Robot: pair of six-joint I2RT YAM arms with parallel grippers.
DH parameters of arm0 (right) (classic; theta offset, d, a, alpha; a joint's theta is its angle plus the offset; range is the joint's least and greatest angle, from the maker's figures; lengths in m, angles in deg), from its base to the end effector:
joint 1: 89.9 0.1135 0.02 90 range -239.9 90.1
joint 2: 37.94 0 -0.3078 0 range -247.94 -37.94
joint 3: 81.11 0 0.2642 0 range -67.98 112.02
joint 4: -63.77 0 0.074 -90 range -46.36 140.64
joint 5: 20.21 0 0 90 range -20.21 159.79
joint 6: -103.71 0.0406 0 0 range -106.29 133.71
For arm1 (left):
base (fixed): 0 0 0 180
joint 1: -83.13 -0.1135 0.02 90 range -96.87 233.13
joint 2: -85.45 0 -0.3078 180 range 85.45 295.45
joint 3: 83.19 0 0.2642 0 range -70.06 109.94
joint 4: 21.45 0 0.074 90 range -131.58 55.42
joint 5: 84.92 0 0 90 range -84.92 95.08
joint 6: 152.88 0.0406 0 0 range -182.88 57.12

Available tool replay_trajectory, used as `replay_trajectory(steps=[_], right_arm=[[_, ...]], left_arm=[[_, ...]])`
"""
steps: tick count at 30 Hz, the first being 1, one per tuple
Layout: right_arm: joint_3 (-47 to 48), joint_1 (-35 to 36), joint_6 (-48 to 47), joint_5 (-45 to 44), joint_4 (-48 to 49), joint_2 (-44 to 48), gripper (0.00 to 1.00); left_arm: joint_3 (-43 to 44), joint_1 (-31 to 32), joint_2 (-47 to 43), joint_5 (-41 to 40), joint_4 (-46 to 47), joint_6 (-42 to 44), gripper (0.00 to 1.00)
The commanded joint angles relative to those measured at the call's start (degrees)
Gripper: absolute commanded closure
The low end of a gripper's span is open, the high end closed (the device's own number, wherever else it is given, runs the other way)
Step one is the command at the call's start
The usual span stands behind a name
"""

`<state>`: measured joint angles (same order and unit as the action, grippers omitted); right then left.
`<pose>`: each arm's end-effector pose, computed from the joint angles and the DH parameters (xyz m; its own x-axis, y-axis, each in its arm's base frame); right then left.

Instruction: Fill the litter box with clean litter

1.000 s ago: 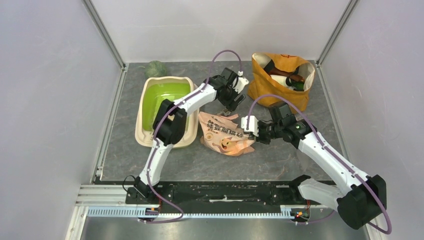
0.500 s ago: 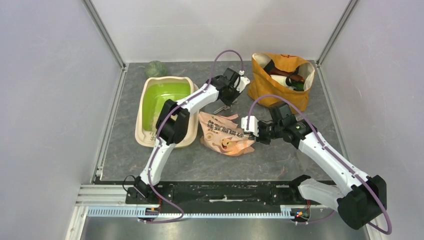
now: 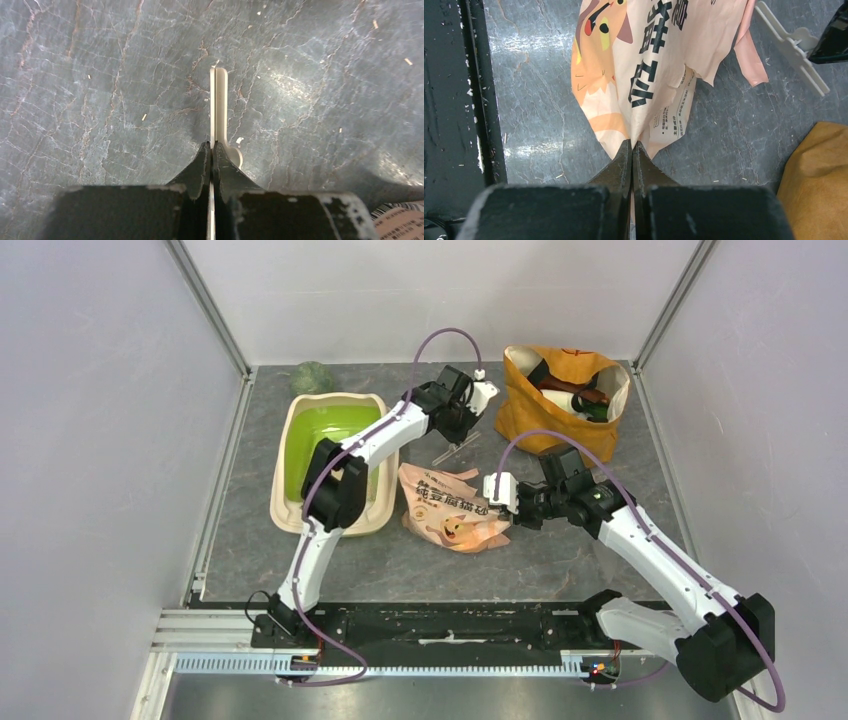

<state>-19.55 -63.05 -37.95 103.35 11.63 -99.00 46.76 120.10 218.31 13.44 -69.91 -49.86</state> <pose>0.1702 0.1113 0.3006 0.1013 -0.6813 -0.7250 -0.9721 0.0873 -0.2179 0.4475 -0.3442 0.2365 -0.4577 0.6235 -0.6338 0.7910 0.6111 0.0300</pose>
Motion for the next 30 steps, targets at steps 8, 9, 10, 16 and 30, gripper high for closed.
replay_trajectory(steps=[8,9,10,16,30], right_arm=[[0.40,0.09,3.40,-2.01,-1.20,1.68,0.71],[0.36,0.10,3.41,-2.01,-1.16,1.65,0.71],[0.35,0.10,3.40,-2.07,-1.11,1.49,0.71],[0.36,0.13,4.23,-2.44,-0.62,1.53,0.56],[-0.13,0.06,5.84,-4.63,1.56,1.11,0.40]], left_arm=[[1.67,-1.99,-10.94,8.40,3.33,-0.44,0.98],[1.54,-2.19,-11.71,9.59,3.58,-0.47,0.98],[1.25,-2.40,-12.68,10.26,4.07,-0.60,0.98],[0.96,-5.13,-19.08,17.73,6.02,-0.66,0.98],[-8.10,-7.26,-31.41,29.52,0.86,6.08,0.98]])
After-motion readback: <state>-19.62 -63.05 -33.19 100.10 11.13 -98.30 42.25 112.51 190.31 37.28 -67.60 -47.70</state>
